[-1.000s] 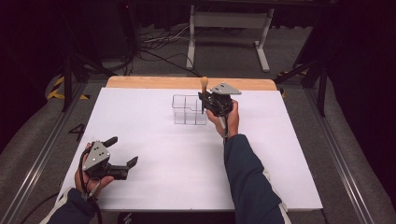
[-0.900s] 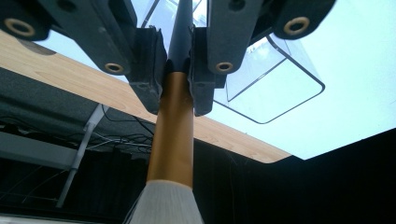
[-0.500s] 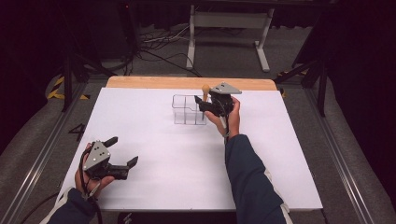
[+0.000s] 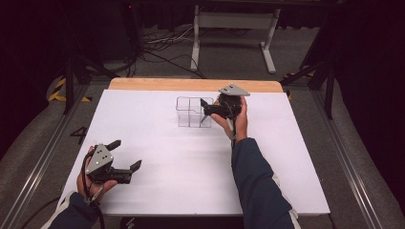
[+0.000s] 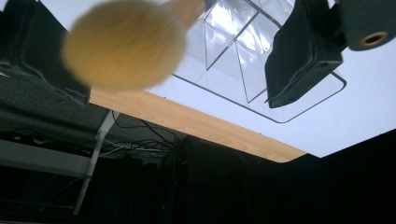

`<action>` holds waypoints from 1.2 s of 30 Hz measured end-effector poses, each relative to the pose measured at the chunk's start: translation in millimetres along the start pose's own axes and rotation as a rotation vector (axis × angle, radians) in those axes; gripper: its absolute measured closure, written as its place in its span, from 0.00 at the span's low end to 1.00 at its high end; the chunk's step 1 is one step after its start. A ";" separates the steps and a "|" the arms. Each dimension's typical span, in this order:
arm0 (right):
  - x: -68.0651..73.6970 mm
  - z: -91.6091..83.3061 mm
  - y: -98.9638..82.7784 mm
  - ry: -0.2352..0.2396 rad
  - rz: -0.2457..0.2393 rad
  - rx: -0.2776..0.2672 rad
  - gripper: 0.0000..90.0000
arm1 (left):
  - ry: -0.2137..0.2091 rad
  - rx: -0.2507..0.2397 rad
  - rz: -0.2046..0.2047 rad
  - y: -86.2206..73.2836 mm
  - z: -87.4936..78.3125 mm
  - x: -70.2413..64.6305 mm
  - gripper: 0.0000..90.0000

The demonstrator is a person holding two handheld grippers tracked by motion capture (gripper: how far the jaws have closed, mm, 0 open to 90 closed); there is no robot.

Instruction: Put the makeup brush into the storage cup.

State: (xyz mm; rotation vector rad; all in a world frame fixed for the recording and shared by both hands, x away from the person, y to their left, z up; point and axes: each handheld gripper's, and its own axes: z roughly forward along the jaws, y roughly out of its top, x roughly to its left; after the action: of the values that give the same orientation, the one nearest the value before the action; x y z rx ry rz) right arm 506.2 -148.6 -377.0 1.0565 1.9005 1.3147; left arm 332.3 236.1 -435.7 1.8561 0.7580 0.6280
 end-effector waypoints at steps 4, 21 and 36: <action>-1.2 -1.8 0.3 0.003 -0.002 0.001 0.08 | 0.002 0.000 -0.002 -0.1 0.3 -0.3 0.02; -2.6 -16.5 2.4 0.012 -0.042 -0.003 0.07 | 0.004 0.005 0.004 -0.1 1.3 -1.4 0.02; 1.1 -34.0 12.7 0.029 -0.083 -0.054 0.03 | 0.006 0.007 0.009 0.0 1.5 -1.5 0.02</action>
State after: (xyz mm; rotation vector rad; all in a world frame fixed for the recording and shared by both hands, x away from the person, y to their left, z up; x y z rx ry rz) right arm 481.4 -161.2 -353.6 0.9259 1.8986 1.3335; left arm 332.4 234.1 -436.3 1.8658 0.7572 0.6377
